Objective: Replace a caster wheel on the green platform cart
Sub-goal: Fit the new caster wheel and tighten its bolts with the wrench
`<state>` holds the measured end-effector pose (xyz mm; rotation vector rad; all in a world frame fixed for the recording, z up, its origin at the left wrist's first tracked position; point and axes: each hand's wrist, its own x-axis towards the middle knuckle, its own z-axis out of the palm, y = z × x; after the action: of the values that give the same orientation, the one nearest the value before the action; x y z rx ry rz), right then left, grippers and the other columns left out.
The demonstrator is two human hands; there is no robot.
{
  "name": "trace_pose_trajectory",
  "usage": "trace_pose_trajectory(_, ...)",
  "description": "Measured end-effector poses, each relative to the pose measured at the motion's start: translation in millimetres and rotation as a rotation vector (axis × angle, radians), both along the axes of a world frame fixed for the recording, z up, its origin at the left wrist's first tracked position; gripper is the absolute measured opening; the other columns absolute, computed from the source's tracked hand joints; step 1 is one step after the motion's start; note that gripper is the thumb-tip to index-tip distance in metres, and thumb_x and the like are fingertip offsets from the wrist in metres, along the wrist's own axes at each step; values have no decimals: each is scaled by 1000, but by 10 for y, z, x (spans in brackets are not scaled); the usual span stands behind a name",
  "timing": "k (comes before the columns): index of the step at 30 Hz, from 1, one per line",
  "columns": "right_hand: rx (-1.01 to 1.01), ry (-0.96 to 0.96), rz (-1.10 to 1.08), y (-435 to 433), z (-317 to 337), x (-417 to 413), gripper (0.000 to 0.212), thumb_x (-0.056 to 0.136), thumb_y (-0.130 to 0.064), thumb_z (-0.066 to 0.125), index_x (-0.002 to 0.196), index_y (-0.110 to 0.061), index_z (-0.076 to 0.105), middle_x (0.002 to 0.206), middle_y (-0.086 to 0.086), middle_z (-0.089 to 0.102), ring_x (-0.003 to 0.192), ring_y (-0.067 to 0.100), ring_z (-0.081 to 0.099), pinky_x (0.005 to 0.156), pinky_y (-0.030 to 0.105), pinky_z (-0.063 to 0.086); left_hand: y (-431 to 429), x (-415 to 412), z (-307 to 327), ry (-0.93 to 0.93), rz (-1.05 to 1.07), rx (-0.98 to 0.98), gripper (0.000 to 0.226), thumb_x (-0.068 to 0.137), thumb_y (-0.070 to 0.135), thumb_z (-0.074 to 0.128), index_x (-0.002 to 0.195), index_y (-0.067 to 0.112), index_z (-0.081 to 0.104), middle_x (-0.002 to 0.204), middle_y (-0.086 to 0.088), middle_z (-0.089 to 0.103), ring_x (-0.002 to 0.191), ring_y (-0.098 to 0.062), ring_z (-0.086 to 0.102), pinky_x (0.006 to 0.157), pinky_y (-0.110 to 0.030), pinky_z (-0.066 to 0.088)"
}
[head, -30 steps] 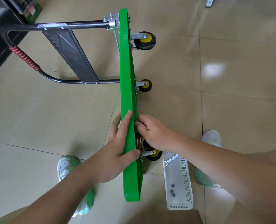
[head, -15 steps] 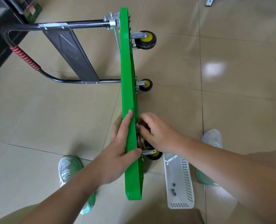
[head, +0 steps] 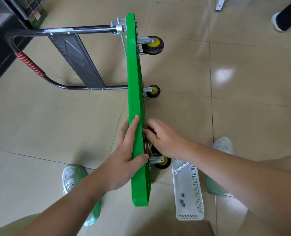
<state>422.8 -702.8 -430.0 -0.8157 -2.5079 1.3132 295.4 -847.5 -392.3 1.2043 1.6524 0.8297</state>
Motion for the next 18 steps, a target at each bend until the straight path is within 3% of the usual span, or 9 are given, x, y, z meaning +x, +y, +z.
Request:
trace_pose_trajectory(2,53,11,3,-14,-16,28,14,102,-33,44,89,-29,45,87,-8,49,84,18,52,77,48,48,0,5,8,11,0,2,98,86,34,56,156,60,-8,164,26,-7,151,5,16,107,-9,36)
trace_pose_trajectory(6,104,30,8,-47,-22,71,10,105,-30,45,95,-28,46,91,-7,50,88,17,53,79,48,49,-7,43,10,0,35,14,98,85,31,56,159,54,-3,167,22,-4,154,4,11,124,-30,27)
trace_pose_trajectory(10,113,40,2,-50,-19,79,12,105,-29,47,101,-20,54,96,-1,56,89,19,56,79,48,50,-24,61,12,-2,67,19,95,86,31,56,160,52,1,168,22,-1,155,4,3,129,-36,19)
trace_pose_trajectory(15,115,21,-65,-121,15,131,19,103,-31,51,107,-15,60,101,2,60,92,20,57,82,49,50,-127,203,56,3,152,30,83,91,37,50,159,50,5,170,22,5,153,11,4,130,-33,13)
trace_pose_trajectory(18,145,16,-122,-242,51,312,25,101,-33,55,117,-14,60,110,2,61,101,19,57,91,42,49,-258,336,60,13,208,36,79,92,40,47,158,53,6,169,24,10,149,17,10,129,-28,13)
